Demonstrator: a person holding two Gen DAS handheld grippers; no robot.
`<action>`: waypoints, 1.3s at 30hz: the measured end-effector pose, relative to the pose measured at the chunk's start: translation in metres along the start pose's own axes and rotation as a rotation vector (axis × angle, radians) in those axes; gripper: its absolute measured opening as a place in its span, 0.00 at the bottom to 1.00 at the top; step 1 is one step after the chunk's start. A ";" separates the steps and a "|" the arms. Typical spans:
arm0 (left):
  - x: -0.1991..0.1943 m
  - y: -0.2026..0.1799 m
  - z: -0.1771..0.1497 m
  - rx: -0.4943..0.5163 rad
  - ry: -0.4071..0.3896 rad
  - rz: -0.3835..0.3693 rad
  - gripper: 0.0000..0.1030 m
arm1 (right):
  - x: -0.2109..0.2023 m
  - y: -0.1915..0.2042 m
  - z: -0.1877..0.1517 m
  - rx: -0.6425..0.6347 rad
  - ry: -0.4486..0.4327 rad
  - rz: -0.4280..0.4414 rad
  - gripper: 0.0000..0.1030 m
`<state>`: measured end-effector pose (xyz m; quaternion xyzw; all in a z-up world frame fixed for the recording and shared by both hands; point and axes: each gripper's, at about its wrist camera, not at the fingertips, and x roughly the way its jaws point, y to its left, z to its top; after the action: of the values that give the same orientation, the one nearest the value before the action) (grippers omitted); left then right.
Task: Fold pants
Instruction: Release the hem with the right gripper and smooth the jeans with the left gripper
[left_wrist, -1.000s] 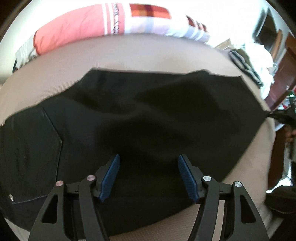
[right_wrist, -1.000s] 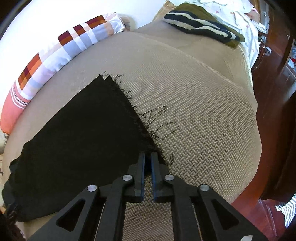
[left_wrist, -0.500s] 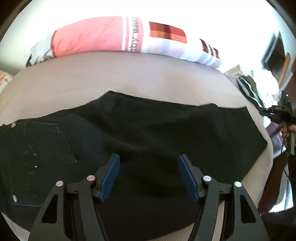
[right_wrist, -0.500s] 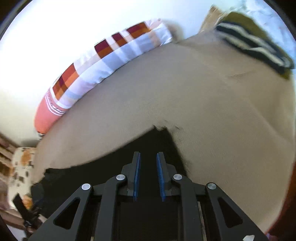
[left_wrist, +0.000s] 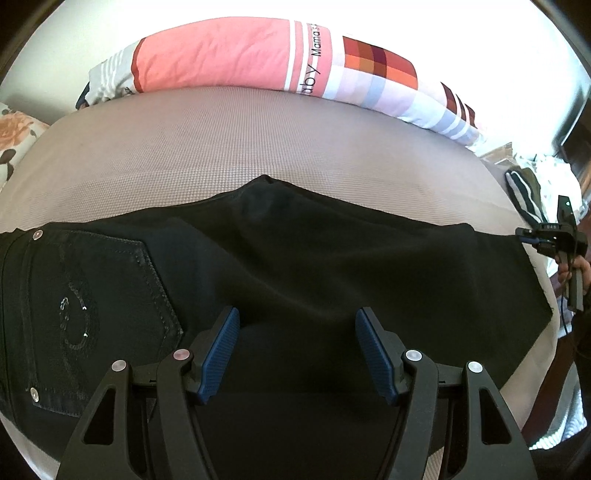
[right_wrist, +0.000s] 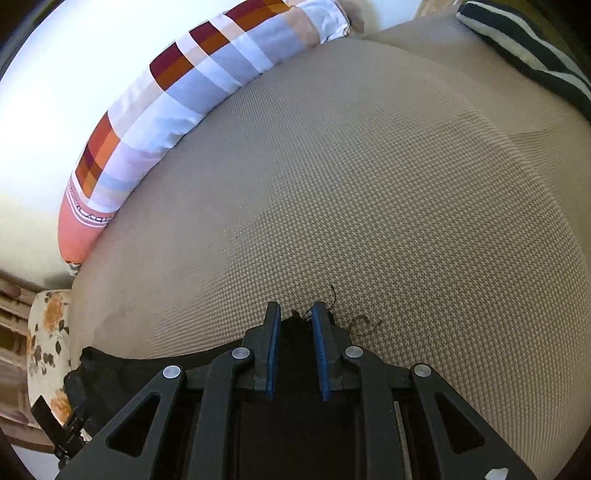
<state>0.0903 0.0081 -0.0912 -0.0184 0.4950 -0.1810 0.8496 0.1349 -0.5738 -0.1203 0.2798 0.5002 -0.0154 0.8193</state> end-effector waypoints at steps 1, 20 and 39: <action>0.001 0.000 0.000 0.003 0.001 0.003 0.64 | 0.000 0.000 -0.001 -0.001 0.002 0.018 0.17; 0.016 0.015 0.009 -0.003 -0.032 0.076 0.64 | -0.002 0.018 -0.030 -0.059 -0.170 -0.241 0.00; -0.041 0.064 -0.002 0.027 -0.101 0.195 0.64 | 0.032 0.266 -0.078 -0.530 0.038 0.078 0.16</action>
<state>0.0894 0.0817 -0.0717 0.0321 0.4485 -0.1030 0.8873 0.1686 -0.3040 -0.0559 0.0751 0.4909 0.1529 0.8544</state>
